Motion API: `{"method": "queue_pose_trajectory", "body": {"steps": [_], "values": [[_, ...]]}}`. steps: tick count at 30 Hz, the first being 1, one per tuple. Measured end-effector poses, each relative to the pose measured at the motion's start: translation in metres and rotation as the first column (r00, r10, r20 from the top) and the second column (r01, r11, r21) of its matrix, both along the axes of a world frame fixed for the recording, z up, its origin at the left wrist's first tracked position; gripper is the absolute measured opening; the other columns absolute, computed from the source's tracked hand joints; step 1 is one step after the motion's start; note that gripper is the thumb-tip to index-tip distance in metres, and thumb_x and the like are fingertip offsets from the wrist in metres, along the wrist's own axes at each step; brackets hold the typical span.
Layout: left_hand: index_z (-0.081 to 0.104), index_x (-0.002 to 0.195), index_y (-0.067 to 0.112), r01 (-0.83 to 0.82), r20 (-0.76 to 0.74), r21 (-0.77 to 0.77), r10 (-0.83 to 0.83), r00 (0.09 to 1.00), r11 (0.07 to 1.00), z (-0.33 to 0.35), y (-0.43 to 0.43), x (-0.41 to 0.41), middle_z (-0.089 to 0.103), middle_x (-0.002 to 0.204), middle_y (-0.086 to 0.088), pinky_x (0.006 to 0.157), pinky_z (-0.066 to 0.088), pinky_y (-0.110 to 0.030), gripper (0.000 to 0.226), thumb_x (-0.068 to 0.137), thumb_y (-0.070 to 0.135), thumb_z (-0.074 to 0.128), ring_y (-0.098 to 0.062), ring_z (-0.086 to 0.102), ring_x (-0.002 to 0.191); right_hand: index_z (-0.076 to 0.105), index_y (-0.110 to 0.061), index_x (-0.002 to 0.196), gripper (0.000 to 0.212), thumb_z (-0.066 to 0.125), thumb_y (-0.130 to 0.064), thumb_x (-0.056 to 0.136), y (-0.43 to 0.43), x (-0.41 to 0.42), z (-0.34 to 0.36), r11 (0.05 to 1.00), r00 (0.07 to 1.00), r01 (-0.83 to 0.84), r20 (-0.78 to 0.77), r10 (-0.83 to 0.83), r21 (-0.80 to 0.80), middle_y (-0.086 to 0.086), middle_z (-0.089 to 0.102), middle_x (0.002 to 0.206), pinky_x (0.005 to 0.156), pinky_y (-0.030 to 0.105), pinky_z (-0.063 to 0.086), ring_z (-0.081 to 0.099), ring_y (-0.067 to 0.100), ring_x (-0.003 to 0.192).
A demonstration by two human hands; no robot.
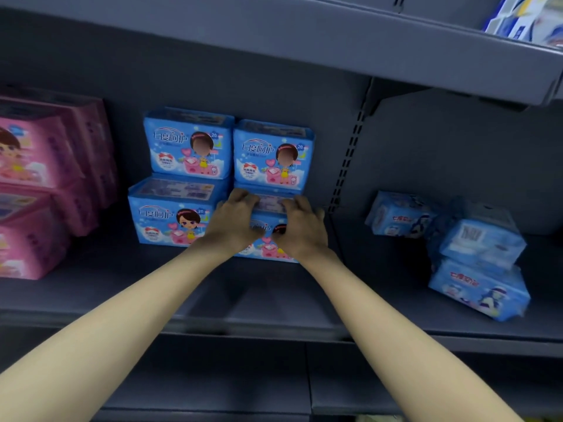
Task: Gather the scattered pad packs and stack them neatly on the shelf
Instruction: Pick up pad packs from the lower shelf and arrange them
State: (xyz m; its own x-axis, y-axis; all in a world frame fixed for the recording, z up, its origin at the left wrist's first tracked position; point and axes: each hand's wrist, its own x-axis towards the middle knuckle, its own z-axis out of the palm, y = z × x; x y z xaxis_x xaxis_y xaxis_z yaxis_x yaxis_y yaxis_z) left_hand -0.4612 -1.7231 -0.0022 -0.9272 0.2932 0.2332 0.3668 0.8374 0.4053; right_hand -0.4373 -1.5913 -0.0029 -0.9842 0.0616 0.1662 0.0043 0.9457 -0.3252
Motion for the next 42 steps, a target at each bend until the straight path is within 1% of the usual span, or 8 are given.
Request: {"method": "queue_pose_trajectory", "body": {"steps": [3, 6, 8, 13, 24, 28, 32, 42], "values": [[0.041, 0.135, 0.011, -0.028, -0.007, -0.06, 0.028, 1.0, 0.998, -0.001, 0.001, 0.002, 0.022, 0.147, -0.009, 0.104, 0.033, -0.038, 0.06, 0.083, 0.028, 0.067, -0.036, 0.032, 0.129, 0.036, -0.017, 0.139, 0.06, 0.064, -0.025, 0.086, -0.001, 0.0, -0.002, 1.0, 1.0, 0.004, -0.016, -0.003, 0.03, 0.003, 0.03, 0.141, 0.092, 0.032, 0.041, 0.028, 0.034, 0.123], [0.039, 0.135, 0.012, -0.044, -0.054, -0.141, 0.037, 0.998, 0.989, -0.002, 0.003, 0.006, 0.009, 0.152, -0.008, 0.103, 0.036, -0.041, 0.056, 0.087, 0.029, 0.063, -0.037, 0.014, 0.138, 0.035, -0.018, 0.14, 0.059, 0.062, -0.022, 0.087, -0.001, 0.0, -0.008, 0.998, 0.999, 0.002, -0.043, 0.0, 0.06, 0.003, 0.028, 0.143, 0.095, 0.033, 0.04, 0.027, 0.035, 0.125], [0.038, 0.136, 0.012, -0.02, -0.083, -0.184, 0.005, 0.997, 0.983, -0.004, 0.005, 0.007, 0.007, 0.153, -0.008, 0.101, 0.039, -0.04, 0.055, 0.088, 0.028, 0.061, -0.034, 0.01, 0.14, 0.035, -0.018, 0.14, 0.057, 0.059, -0.021, 0.088, -0.001, -0.002, -0.011, 0.998, 0.998, 0.002, -0.066, 0.003, 0.068, 0.003, 0.03, 0.142, 0.097, 0.033, 0.038, 0.029, 0.035, 0.126], [0.038, 0.136, 0.013, -0.004, -0.113, -0.211, -0.02, 0.993, 0.978, -0.005, 0.008, 0.006, 0.018, 0.149, -0.007, 0.096, 0.043, -0.042, 0.052, 0.089, 0.022, 0.06, -0.03, 0.018, 0.136, 0.04, -0.019, 0.138, 0.054, 0.058, -0.019, 0.087, -0.002, -0.008, -0.016, 0.998, 0.994, -0.017, -0.111, 0.023, 0.058, 0.001, 0.036, 0.139, 0.096, 0.032, 0.035, 0.037, 0.032, 0.125], [0.036, 0.137, 0.014, -0.016, -0.174, -0.278, -0.034, 0.984, 0.961, -0.01, 0.005, -0.001, 0.033, 0.14, -0.007, 0.096, 0.042, -0.043, 0.055, 0.089, 0.023, 0.06, -0.029, 0.028, 0.131, 0.036, -0.02, 0.142, 0.054, 0.055, -0.019, 0.091, -0.005, -0.01, -0.02, 0.997, 0.992, -0.006, -0.126, 0.016, 0.074, 0.002, 0.035, 0.142, 0.103, 0.032, 0.031, 0.03, 0.034, 0.127], [0.035, 0.138, 0.016, -0.024, -0.184, -0.285, -0.03, 0.982, 0.958, -0.01, 0.003, -0.003, 0.034, 0.14, -0.006, 0.096, 0.042, -0.042, 0.054, 0.09, 0.025, 0.059, -0.028, 0.029, 0.131, 0.036, -0.02, 0.141, 0.054, 0.055, -0.019, 0.091, -0.006, -0.012, -0.019, 0.997, 0.993, -0.002, -0.12, 0.011, 0.076, 0.002, 0.034, 0.142, 0.102, 0.032, 0.032, 0.03, 0.033, 0.127], [0.035, 0.138, 0.017, -0.024, -0.192, -0.281, -0.032, 0.981, 0.959, -0.01, 0.004, -0.005, 0.035, 0.139, -0.005, 0.096, 0.042, -0.041, 0.054, 0.09, 0.026, 0.058, -0.028, 0.029, 0.131, 0.037, -0.019, 0.142, 0.054, 0.055, -0.018, 0.091, -0.006, -0.015, -0.02, 0.996, 0.993, -0.006, -0.12, 0.016, 0.085, 0.003, 0.035, 0.143, 0.106, 0.032, 0.028, 0.032, 0.033, 0.126], [0.036, 0.137, 0.017, -0.033, -0.199, -0.299, -0.028, 0.98, 0.954, -0.01, 0.004, -0.008, 0.036, 0.137, -0.005, 0.094, 0.043, -0.042, 0.055, 0.088, 0.028, 0.06, -0.027, 0.031, 0.129, 0.038, -0.02, 0.139, 0.054, 0.057, -0.016, 0.089, -0.006, -0.022, -0.023, 0.998, 0.992, 0.013, -0.124, -0.004, 0.068, 0.001, 0.035, 0.141, 0.103, 0.034, 0.033, 0.033, 0.032, 0.128]]}}
